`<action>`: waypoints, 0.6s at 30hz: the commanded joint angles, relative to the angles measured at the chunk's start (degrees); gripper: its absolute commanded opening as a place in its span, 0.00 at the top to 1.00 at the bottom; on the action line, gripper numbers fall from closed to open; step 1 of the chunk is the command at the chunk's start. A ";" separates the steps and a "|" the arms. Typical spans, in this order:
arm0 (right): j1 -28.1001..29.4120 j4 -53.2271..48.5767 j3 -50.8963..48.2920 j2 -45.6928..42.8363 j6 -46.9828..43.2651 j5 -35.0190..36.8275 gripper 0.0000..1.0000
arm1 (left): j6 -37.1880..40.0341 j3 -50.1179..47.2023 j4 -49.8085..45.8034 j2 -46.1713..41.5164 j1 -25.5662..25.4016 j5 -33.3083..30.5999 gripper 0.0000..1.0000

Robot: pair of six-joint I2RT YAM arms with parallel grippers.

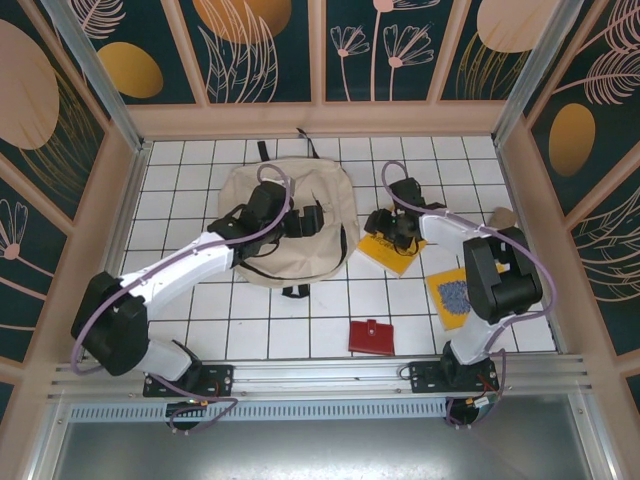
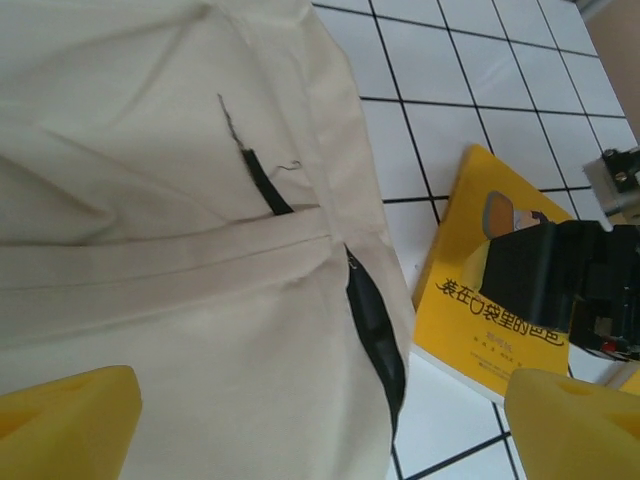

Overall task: Pack the student bag
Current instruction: Move the book to the middle-right of the table, then rotate the book at the middle-right of the table.

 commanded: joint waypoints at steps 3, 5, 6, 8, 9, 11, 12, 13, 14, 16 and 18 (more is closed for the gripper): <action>-5.19 -6.59 -0.02 -6.76 1.92 9.94 0.31 | -0.59 4.85 2.84 4.80 -1.52 4.87 0.09; -5.94 -6.51 -2.62 -8.15 3.21 11.97 0.32 | -0.35 6.16 2.86 6.60 -2.18 5.38 0.10; -6.40 -6.02 -4.21 -8.86 3.72 11.99 0.32 | -0.24 7.10 2.63 7.41 -2.53 5.52 0.11; -7.14 -5.10 -6.98 -9.76 4.09 10.98 0.33 | 0.07 8.53 2.34 9.21 -3.35 5.87 0.12; -7.33 -4.84 -7.88 -10.00 4.27 10.64 0.33 | 0.19 9.20 2.17 10.05 -3.68 5.90 0.12; -7.54 -4.02 -9.35 -9.79 4.13 8.77 0.34 | 0.09 10.43 2.16 11.57 -4.30 6.05 0.12; -7.47 -3.87 -9.59 -9.25 4.06 8.16 0.36 | 0.12 11.10 2.04 12.31 -4.52 6.24 0.13; -7.42 -3.76 -9.81 -8.90 3.94 8.15 0.39 | 0.11 11.61 2.01 12.59 -4.73 6.34 0.13; -7.27 -3.35 -10.04 -8.41 3.67 6.68 0.42 | 0.02 12.24 1.91 14.11 -4.88 6.47 0.13; -7.20 -3.15 -10.15 -7.40 3.57 6.35 0.46 | -0.18 13.02 1.96 15.39 -5.27 6.58 0.13; -7.01 -3.12 -10.03 -6.42 2.78 6.18 0.52 | -0.42 13.77 2.14 16.43 -5.56 7.10 0.14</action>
